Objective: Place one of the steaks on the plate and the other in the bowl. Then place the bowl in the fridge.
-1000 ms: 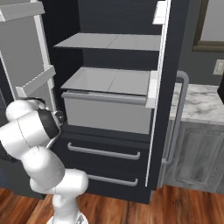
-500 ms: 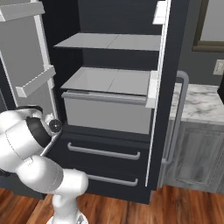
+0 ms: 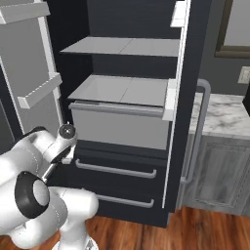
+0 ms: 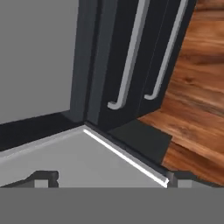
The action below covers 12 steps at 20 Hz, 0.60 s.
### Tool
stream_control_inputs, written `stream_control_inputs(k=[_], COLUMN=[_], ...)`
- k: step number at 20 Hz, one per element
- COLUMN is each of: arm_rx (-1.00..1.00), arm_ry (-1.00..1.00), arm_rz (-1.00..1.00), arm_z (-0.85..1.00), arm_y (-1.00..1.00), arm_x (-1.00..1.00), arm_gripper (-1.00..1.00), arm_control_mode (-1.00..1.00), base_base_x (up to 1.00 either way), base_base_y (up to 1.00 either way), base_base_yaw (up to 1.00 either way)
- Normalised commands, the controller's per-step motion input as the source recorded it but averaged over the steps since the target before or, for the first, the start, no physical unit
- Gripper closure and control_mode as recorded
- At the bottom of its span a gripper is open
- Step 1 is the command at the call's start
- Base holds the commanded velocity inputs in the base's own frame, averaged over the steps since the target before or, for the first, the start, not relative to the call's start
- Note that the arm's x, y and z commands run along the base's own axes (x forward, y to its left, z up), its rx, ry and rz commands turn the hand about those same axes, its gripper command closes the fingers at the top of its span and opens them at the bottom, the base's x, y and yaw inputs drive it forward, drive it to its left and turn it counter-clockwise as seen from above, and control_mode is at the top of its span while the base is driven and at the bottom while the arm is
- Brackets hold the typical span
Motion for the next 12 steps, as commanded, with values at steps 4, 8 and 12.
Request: stream_control_inputs(k=[4, 8, 12], arm_rx=[-0.57, -0.42, -0.2], arm_ry=[0.18, 0.21, 0.45], arm_rz=[0.17, 0.28, 0.49], arm_z=[0.61, 0.87, 0.08], arm_y=[-0.99, -0.89, -0.33], arm_x=[0.23, 0.0, -0.03], arm_gripper=[-1.0, -1.0, -1.0], arm_control_mode=[-1.0, -1.0, -1.0], base_base_x=[0.0, 0.0, 0.0], base_base_y=[0.0, 0.0, 0.0], base_base_yaw=[0.0, 0.0, 0.0])
